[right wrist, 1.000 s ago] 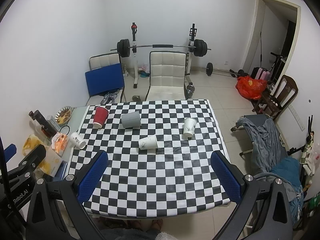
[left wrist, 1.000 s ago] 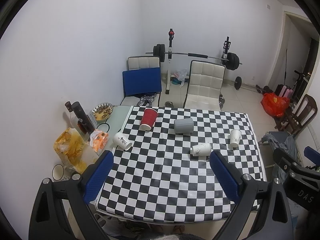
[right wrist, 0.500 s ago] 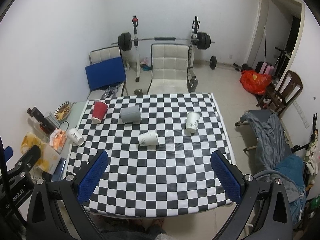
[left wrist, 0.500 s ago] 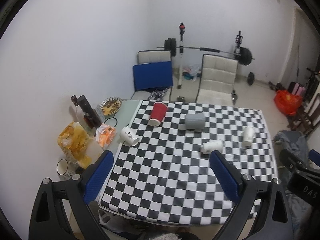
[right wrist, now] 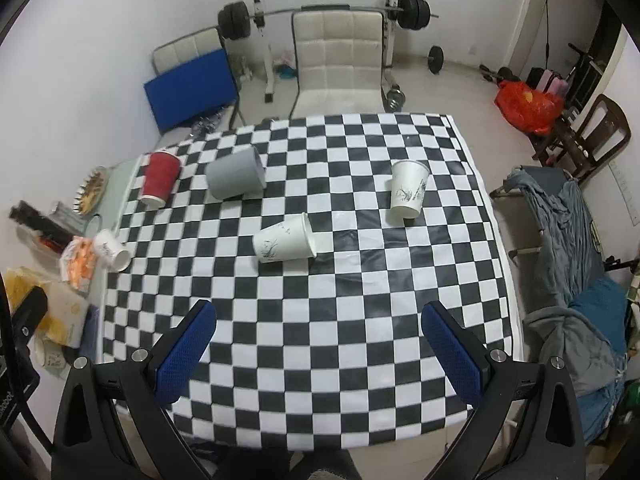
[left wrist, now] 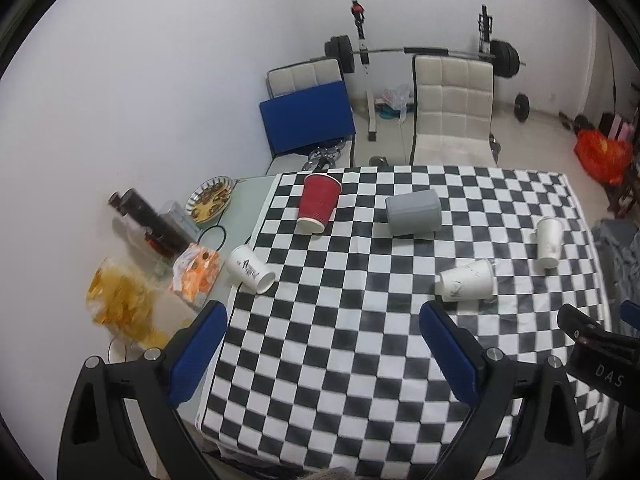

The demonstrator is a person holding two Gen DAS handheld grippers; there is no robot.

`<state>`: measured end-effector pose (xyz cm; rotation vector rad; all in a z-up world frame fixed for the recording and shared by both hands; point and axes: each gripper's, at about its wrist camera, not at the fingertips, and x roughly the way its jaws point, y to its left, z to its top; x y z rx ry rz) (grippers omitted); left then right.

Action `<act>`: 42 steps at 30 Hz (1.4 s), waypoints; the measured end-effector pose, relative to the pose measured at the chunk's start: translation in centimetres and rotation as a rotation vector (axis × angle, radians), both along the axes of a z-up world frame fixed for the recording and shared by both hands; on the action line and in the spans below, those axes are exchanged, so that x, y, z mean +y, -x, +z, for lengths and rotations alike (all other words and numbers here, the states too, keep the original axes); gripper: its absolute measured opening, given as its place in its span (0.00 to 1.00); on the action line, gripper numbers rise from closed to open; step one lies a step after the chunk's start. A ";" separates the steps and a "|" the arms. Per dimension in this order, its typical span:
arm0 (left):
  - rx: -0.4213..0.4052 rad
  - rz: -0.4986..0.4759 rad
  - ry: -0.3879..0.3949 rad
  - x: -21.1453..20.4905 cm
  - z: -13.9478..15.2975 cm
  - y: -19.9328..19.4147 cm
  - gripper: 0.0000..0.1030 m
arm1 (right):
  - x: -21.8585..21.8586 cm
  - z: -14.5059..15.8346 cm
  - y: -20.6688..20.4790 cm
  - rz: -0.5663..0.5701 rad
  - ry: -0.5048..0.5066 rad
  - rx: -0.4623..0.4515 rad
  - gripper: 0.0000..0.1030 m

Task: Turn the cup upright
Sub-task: 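Move the left tool toward the grey cup lying on its side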

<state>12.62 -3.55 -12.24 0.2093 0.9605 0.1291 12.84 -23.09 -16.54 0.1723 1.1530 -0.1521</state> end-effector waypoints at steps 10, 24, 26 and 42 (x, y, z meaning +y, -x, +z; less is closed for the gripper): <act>0.104 -0.063 -0.067 0.5 -6.2 -10.2 0.96 | 0.8 -7.1 -8.9 -0.026 -0.015 0.113 1.00; 0.233 -0.433 -0.213 -3.1 -14.1 -21.0 0.96 | -1.6 -15.7 -19.0 -0.113 -0.049 0.257 1.00; 0.243 -0.515 -0.237 -4.1 -15.1 -21.6 0.96 | -2.1 -16.5 -19.7 -0.124 -0.048 0.270 1.00; 0.378 -0.984 -0.392 -10.2 -22.4 -23.8 0.95 | -5.9 -22.3 -20.7 -0.228 -0.095 0.370 1.00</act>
